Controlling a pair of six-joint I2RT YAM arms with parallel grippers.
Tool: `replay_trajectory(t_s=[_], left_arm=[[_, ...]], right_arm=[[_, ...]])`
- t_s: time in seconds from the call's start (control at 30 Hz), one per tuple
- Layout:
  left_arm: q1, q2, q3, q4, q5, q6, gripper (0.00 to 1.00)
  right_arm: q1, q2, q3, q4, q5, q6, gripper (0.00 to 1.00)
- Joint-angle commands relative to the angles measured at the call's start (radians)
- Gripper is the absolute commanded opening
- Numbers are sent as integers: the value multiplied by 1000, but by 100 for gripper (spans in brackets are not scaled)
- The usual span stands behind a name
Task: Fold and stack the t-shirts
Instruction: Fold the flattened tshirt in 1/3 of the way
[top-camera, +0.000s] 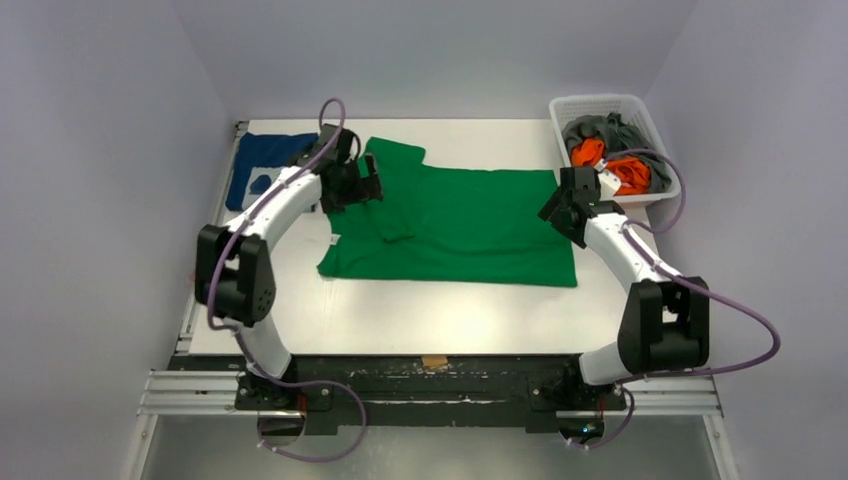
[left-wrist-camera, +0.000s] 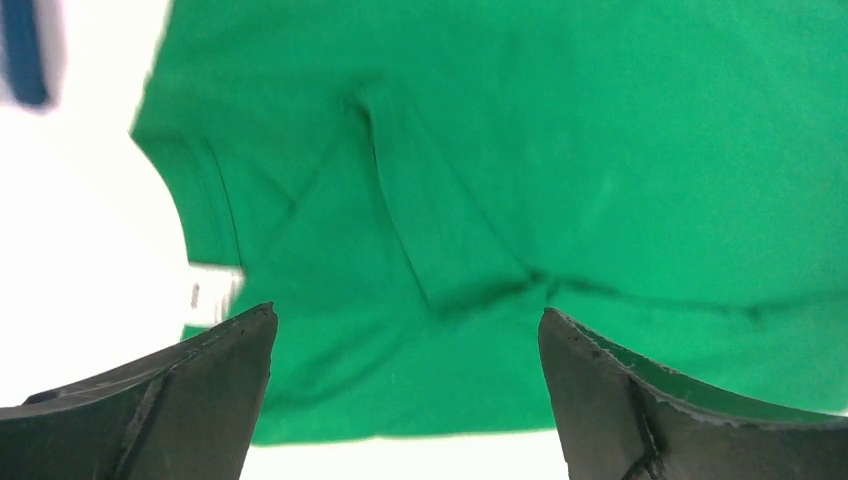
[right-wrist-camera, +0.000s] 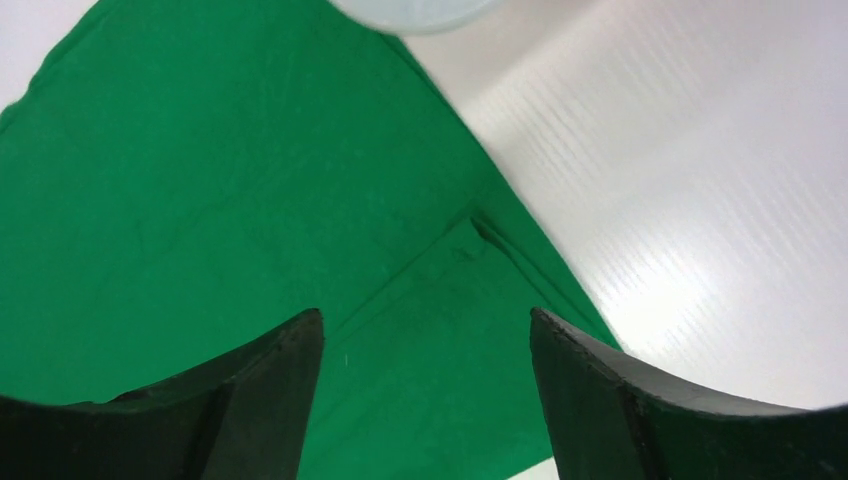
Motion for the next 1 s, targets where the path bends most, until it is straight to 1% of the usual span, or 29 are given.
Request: replay_trajectory(t_s=[0.0, 0.07, 0.13, 0.2, 0.27, 0.43, 0.6, 0.73, 0.77, 0.87, 0.97], left_arm=[[7, -213, -304, 252, 218, -88, 100], [7, -204, -359, 291, 230, -113, 100], [8, -152, -357, 290, 249, -125, 100], [7, -85, -348, 279, 266, -134, 100], [8, -49, -357, 273, 277, -140, 100], [7, -73, -482, 251, 258, -129, 100], [6, -207, -747, 312, 318, -170, 100], [2, -398, -935, 302, 293, -215, 100], [-3, -449, -972, 298, 290, -225, 100], [-33, -601, -1036, 242, 247, -259, 100], [-80, -698, -1025, 196, 221, -286, 100]], right_arm=[[16, -83, -132, 127, -232, -36, 75], [47, -63, -182, 218, -345, -55, 77], [93, -7, -179, 244, -380, -76, 78], [144, 76, -139, 221, -382, -96, 79], [176, 115, -121, 200, -368, -100, 78], [187, 68, -241, 155, -322, -66, 78], [187, -59, -398, 113, -348, -45, 78], [188, -202, -508, 44, -389, -39, 77], [190, -258, -530, 20, -394, -40, 77], [190, -378, -560, -53, -395, -55, 77], [191, -464, -553, -75, -430, -78, 78]])
